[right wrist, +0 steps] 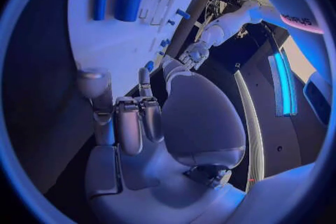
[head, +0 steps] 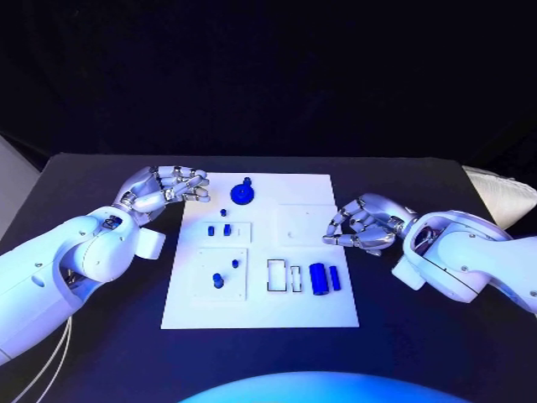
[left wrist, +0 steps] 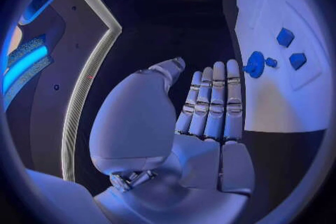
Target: Assemble the parts on the task board
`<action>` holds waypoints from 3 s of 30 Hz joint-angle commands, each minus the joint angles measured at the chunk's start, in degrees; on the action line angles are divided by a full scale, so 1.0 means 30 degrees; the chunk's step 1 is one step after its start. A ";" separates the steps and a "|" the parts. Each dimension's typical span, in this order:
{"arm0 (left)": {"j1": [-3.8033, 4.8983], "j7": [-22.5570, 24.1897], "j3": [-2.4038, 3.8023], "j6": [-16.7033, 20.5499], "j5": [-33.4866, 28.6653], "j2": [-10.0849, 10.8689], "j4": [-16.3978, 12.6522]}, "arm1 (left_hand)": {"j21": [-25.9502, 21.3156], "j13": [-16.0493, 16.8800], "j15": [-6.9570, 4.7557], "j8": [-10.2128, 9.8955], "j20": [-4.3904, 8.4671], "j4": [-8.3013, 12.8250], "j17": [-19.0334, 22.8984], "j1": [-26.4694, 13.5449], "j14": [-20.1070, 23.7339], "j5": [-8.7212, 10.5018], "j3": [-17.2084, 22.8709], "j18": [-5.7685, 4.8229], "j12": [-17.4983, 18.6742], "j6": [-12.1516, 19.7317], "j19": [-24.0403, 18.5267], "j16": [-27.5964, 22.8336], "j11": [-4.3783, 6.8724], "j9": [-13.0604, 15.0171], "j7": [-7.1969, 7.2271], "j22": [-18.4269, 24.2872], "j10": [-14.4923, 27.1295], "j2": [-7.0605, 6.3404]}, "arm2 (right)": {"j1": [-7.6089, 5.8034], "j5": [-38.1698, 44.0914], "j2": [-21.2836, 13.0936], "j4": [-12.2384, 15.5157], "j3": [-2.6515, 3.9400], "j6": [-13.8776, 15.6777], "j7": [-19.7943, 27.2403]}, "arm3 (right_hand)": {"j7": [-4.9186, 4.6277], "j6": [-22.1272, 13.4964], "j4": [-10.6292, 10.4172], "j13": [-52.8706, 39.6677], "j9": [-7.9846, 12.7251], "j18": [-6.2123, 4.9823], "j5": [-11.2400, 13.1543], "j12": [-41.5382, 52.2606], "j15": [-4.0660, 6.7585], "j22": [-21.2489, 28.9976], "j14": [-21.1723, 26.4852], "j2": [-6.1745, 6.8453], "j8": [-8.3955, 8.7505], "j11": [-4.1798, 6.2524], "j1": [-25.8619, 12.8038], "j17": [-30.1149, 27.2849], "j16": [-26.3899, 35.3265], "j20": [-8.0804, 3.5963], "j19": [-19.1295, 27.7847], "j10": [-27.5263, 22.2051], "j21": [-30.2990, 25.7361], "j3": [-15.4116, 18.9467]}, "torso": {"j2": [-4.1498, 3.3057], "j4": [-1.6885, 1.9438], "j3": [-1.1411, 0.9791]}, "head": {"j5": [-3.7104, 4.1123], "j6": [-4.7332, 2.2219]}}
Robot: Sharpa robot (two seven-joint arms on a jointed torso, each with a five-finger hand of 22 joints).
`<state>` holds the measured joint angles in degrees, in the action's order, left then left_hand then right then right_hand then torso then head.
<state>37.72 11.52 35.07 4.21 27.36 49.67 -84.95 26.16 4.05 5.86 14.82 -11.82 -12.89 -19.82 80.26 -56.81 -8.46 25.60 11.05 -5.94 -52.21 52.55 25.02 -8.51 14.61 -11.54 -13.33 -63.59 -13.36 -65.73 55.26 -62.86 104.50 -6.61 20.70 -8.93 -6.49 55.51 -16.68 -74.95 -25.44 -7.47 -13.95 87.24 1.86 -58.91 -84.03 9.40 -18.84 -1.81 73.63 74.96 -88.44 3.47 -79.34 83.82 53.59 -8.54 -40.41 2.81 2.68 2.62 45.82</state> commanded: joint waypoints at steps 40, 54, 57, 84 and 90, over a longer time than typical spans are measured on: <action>-0.0352 0.0233 0.0028 0.0010 -0.0242 0.0329 -0.0800 | -0.0341 0.0045 0.0032 -0.0095 -0.0083 -0.0266 -0.0207 -0.0125 -0.0142 -0.0052 -0.0416 -0.0197 0.0104 0.0027 0.0219 -0.0189 -0.0042 -0.0065 -0.0090 0.0178 -0.0037 0.0134 | 0.1271 0.6199 0.1369 0.1226 -0.0310 -0.2126 -0.6782 | 0.0887 0.1304 -0.0098 -0.4703 -0.1396 0.0363 -0.0807 0.0658 0.0676 -0.1635 -0.1842 -0.0800 -0.1516 0.0708 -0.2598 0.4330 -0.0287 -0.0386 -0.0360 0.1836 0.1307 0.4474 | -0.0014 0.0034 0.0009 | 0.0015 0.0826; -0.0372 0.0188 0.0039 -0.0079 -0.0242 0.0369 -0.0828 | -0.0366 0.0046 0.0032 -0.0100 -0.0082 -0.0285 -0.0228 -0.0097 -0.0142 -0.0054 -0.0435 -0.0197 0.0107 0.0024 0.0237 -0.0203 -0.0045 -0.0070 -0.0096 0.0196 -0.0031 0.0158 | 0.1731 0.7632 0.2264 0.0742 -0.0314 -0.2612 -0.7077 | 0.0880 0.1078 -0.0115 -0.4485 -0.1773 0.0326 -0.0323 0.0459 0.0679 -0.1511 -0.1818 -0.0556 -0.1715 0.0703 -0.2820 0.4228 -0.0246 -0.0397 -0.0258 0.1673 0.1032 0.5078 | -0.0041 0.0036 -0.0016 | -0.0013 0.0833; -0.0374 0.0171 0.0041 -0.0098 -0.0242 0.0375 -0.0836 | -0.0366 0.0046 0.0032 -0.0100 -0.0082 -0.0285 -0.0228 -0.0097 -0.0142 -0.0054 -0.0435 -0.0197 0.0107 0.0024 0.0237 -0.0203 -0.0045 -0.0070 -0.0096 0.0196 -0.0031 0.0158 | 0.1846 0.7784 0.2565 0.0564 -0.0313 -0.2481 -0.7122 | 0.0876 0.1055 -0.0112 -0.4433 -0.1792 0.0315 -0.0303 0.0412 0.0677 -0.1468 -0.1813 -0.0530 -0.1720 0.0700 -0.2825 0.4208 -0.0239 -0.0396 -0.0238 0.1634 0.0971 0.5110 | -0.0044 0.0060 -0.0021 | 0.0052 0.0849; -0.0401 0.0137 0.0052 -0.0137 -0.0266 0.0389 -0.0841 | -0.0435 0.0050 0.0038 -0.0112 -0.0083 -0.0348 -0.0285 -0.0025 -0.0142 -0.0066 -0.0466 -0.0198 0.0111 0.0016 0.0280 -0.0244 -0.0057 -0.0083 -0.0120 0.0244 -0.0022 0.0258 | 0.1705 0.3854 0.2488 0.1142 -0.0226 0.0134 -0.6602 | 0.0837 0.0536 -0.0013 -0.4618 -0.2401 0.0332 -0.5054 0.0529 0.0648 -0.1789 -0.1862 -0.1701 -0.1572 0.0674 -0.1105 0.4425 -0.0309 -0.0368 -0.0312 0.1753 0.0923 0.4222 | -0.0045 -0.0008 -0.0003 | -0.0088 0.0833; -0.0415 0.0110 0.0053 -0.0128 -0.0267 0.0356 -0.0811 | -0.0452 0.0051 0.0039 -0.0115 -0.0083 -0.0364 -0.0300 -0.0002 -0.0142 -0.0071 -0.0465 -0.0199 0.0113 0.0012 0.0291 -0.0254 -0.0059 -0.0086 -0.0121 0.0256 -0.0019 0.0292 | 0.1086 0.1682 0.2419 0.1610 -0.0143 0.0379 -0.6223 | 0.0845 0.0539 -0.0003 -0.4581 -0.2395 0.0311 -0.5126 0.0491 0.0656 -0.1713 -0.1855 -0.1723 -0.1548 0.0682 -0.1029 0.4394 -0.0298 -0.0373 -0.0277 0.1724 0.0808 0.4156 | -0.0020 0.0025 -0.0020 | -0.0120 0.0784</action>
<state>36.54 11.68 35.18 4.33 26.98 50.86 -87.29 25.19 4.12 5.86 14.83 -11.88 -13.91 -20.63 80.30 -56.81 -8.46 24.58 11.05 -5.94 -52.21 53.04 24.57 -8.50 14.40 -11.54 -12.61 -63.59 -12.88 -62.26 66.18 -55.66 108.96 -7.06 20.15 -29.18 -4.16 56.64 -16.69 -74.93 -32.51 -7.49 -28.98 88.69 3.50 -64.11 -84.03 4.53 -23.30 0.03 69.85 74.91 -89.10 2.46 -80.32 84.00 56.22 4.23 -40.51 2.81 2.63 2.18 48.21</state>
